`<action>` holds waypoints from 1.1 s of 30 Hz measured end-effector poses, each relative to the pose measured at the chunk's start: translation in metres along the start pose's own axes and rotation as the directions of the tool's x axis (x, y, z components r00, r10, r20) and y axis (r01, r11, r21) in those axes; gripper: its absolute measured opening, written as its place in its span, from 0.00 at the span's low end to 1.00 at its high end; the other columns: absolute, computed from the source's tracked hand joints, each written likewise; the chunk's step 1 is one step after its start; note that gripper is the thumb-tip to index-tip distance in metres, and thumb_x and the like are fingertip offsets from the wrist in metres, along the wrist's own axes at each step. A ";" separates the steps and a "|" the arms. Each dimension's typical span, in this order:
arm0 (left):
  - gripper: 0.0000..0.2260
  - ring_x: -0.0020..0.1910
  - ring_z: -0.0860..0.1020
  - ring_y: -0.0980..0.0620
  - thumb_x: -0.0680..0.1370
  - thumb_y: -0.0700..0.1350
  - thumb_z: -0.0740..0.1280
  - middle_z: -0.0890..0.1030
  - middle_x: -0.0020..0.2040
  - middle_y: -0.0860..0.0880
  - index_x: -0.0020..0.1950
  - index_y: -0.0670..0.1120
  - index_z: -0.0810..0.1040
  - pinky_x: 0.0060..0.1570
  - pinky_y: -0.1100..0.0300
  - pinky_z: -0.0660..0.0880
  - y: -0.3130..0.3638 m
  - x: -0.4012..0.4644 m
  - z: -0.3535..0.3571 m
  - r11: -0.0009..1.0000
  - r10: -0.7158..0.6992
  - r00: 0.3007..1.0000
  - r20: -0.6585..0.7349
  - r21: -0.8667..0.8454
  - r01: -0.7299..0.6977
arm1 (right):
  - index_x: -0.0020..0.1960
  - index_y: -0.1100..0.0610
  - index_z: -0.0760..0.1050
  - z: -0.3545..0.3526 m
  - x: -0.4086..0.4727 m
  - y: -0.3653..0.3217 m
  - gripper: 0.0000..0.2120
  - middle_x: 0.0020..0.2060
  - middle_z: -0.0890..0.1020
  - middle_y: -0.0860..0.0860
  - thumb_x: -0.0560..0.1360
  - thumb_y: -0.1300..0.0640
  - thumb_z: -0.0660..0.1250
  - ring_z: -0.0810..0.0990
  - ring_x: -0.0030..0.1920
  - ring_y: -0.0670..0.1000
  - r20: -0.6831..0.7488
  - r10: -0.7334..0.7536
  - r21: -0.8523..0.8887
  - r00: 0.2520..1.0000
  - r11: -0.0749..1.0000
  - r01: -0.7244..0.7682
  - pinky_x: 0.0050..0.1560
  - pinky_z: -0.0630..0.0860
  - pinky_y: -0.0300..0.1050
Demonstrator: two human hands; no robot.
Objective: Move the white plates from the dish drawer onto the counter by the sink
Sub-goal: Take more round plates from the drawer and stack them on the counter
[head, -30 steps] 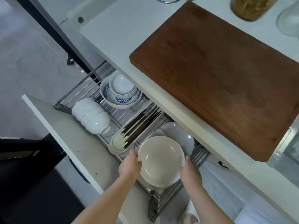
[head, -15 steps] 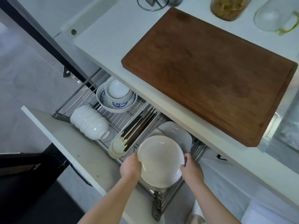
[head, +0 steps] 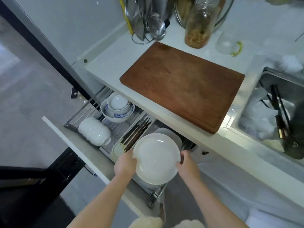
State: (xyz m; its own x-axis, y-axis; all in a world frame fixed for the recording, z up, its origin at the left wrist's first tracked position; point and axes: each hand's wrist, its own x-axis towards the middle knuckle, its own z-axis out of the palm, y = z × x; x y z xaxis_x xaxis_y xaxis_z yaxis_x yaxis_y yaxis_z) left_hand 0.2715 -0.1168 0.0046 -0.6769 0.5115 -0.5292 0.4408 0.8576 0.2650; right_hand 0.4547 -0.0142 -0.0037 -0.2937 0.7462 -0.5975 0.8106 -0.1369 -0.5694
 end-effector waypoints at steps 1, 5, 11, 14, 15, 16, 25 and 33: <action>0.10 0.40 0.75 0.47 0.77 0.41 0.58 0.79 0.42 0.48 0.56 0.47 0.75 0.38 0.57 0.71 0.003 -0.010 -0.002 1.000 0.007 1.000 -0.016 -0.016 -0.008 | 0.54 0.54 0.68 -0.007 -0.007 0.001 0.10 0.46 0.80 0.53 0.74 0.62 0.63 0.80 0.46 0.56 -0.002 -0.011 0.020 1.000 1.000 0.011 0.49 0.79 0.57; 0.11 0.38 0.75 0.48 0.77 0.41 0.60 0.76 0.37 0.51 0.56 0.48 0.76 0.35 0.59 0.70 0.021 -0.052 -0.008 0.993 0.033 0.997 -0.065 -0.113 -0.040 | 0.56 0.55 0.68 -0.040 -0.040 0.013 0.11 0.45 0.76 0.50 0.75 0.62 0.62 0.78 0.46 0.53 -0.044 -0.070 0.089 0.997 0.993 0.074 0.46 0.78 0.52; 0.16 0.36 0.81 0.47 0.77 0.42 0.62 0.79 0.37 0.50 0.64 0.52 0.75 0.39 0.51 0.82 0.064 -0.117 -0.012 0.933 0.115 0.984 -0.136 -0.325 -0.154 | 0.53 0.49 0.68 -0.095 -0.084 0.046 0.12 0.45 0.77 0.49 0.73 0.61 0.63 0.79 0.44 0.54 -0.166 -0.114 0.228 0.980 0.962 0.150 0.46 0.81 0.59; 0.16 0.41 0.81 0.46 0.77 0.43 0.61 0.80 0.40 0.50 0.64 0.52 0.75 0.44 0.49 0.82 0.095 -0.145 -0.009 0.900 0.203 0.962 -0.181 -0.354 -0.256 | 0.51 0.50 0.66 -0.129 -0.108 0.062 0.10 0.41 0.76 0.49 0.74 0.62 0.61 0.79 0.39 0.56 -0.250 -0.118 0.259 0.961 0.948 0.184 0.40 0.80 0.54; 0.16 0.41 0.80 0.47 0.77 0.43 0.61 0.80 0.42 0.49 0.64 0.51 0.75 0.44 0.51 0.82 0.108 -0.154 -0.008 0.898 0.233 0.953 -0.194 -0.332 -0.288 | 0.53 0.52 0.67 -0.141 -0.114 0.069 0.10 0.39 0.75 0.49 0.74 0.63 0.61 0.78 0.37 0.54 -0.281 -0.114 0.271 0.953 0.943 0.192 0.35 0.78 0.49; 0.15 0.42 0.79 0.48 0.77 0.43 0.60 0.81 0.44 0.47 0.63 0.51 0.76 0.45 0.52 0.81 0.121 -0.163 -0.006 0.896 0.261 0.946 -0.195 -0.315 -0.312 | 0.54 0.54 0.68 -0.154 -0.119 0.077 0.10 0.38 0.74 0.49 0.75 0.63 0.61 0.76 0.36 0.52 -0.310 -0.113 0.278 0.944 0.939 0.203 0.32 0.73 0.44; 0.06 0.40 0.80 0.46 0.77 0.43 0.62 0.80 0.39 0.50 0.52 0.48 0.77 0.40 0.57 0.78 0.244 -0.222 0.032 0.809 0.511 0.850 -0.126 -0.264 -0.525 | 0.54 0.52 0.73 -0.261 -0.156 0.160 0.14 0.37 0.80 0.53 0.71 0.64 0.60 0.81 0.41 0.61 -0.498 0.068 0.440 0.865 0.879 0.185 0.45 0.81 0.59; 0.07 0.33 0.79 0.44 0.74 0.44 0.67 0.80 0.35 0.47 0.47 0.42 0.80 0.43 0.45 0.81 0.365 -0.246 0.091 0.707 0.671 0.740 0.047 -0.342 -0.619 | 0.52 0.56 0.76 -0.334 -0.175 0.248 0.10 0.45 0.81 0.54 0.74 0.66 0.62 0.81 0.44 0.59 -0.572 0.321 0.662 0.755 0.724 0.195 0.31 0.79 0.44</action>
State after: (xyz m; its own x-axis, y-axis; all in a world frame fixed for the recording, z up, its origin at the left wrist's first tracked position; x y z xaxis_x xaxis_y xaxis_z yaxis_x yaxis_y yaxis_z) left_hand 0.6520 0.0655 0.1582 -0.1774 0.9514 -0.2519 0.5290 0.3080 0.7907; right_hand 0.8764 0.0387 0.1485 0.3284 0.8921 -0.3102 0.1940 -0.3852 -0.9022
